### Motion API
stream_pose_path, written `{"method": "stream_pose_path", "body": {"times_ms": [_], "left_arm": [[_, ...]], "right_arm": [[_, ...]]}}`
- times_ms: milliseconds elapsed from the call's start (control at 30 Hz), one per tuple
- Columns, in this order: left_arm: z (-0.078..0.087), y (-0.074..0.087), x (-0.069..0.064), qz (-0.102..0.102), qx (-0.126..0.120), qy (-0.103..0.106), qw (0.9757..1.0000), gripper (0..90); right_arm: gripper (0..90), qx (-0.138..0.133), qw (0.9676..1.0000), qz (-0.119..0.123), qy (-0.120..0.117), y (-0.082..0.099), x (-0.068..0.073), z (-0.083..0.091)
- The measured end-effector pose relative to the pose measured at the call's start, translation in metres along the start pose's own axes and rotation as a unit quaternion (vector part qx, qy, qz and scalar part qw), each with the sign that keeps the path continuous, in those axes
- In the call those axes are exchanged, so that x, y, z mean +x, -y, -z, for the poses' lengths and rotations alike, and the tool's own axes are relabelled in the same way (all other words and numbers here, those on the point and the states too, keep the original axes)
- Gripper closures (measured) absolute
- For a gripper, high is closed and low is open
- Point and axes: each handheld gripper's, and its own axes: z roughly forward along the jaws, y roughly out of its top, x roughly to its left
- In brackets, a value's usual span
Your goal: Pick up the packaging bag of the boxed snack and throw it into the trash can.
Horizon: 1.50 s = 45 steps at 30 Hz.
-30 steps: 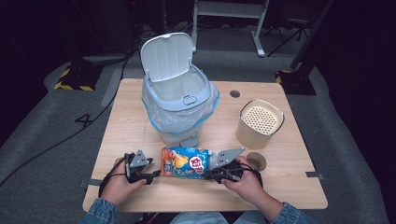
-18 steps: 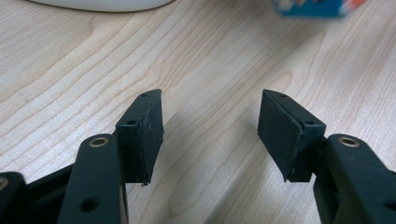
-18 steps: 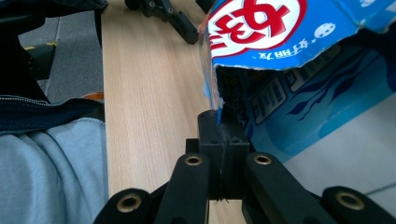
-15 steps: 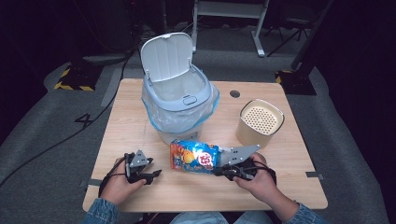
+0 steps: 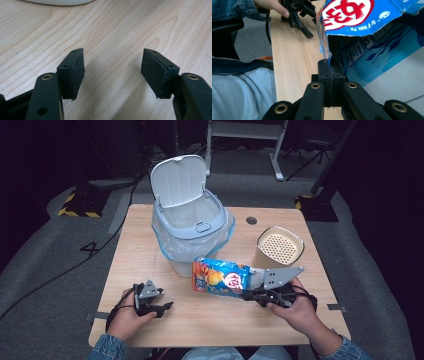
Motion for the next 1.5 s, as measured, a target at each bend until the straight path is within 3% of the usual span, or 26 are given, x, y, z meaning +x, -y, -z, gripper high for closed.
{"method": "stream_pose_path", "body": {"times_ms": [533,867,1167,1500], "left_arm": [[0.000,0.000,0.000,0.000,0.001,0.002,1.0000,35.1],[0.000,0.000,-0.001,-0.001,0.001,0.000,1.0000,35.2],[0.000,0.000,-0.001,-0.001,0.001,-0.001,1.0000,35.1],[0.000,0.000,0.000,0.000,0.001,0.002,1.0000,34.8]], "right_arm": [[90.0,-0.035,0.9992,0.017,0.009,-0.034,-0.002,0.041],[90.0,-0.055,0.9974,0.032,0.033,-0.065,-0.011,0.061],[90.0,-0.071,0.9955,0.032,0.053,-0.095,-0.029,0.060],[90.0,-0.066,0.9961,0.014,0.058,-0.122,-0.055,0.034]]}}
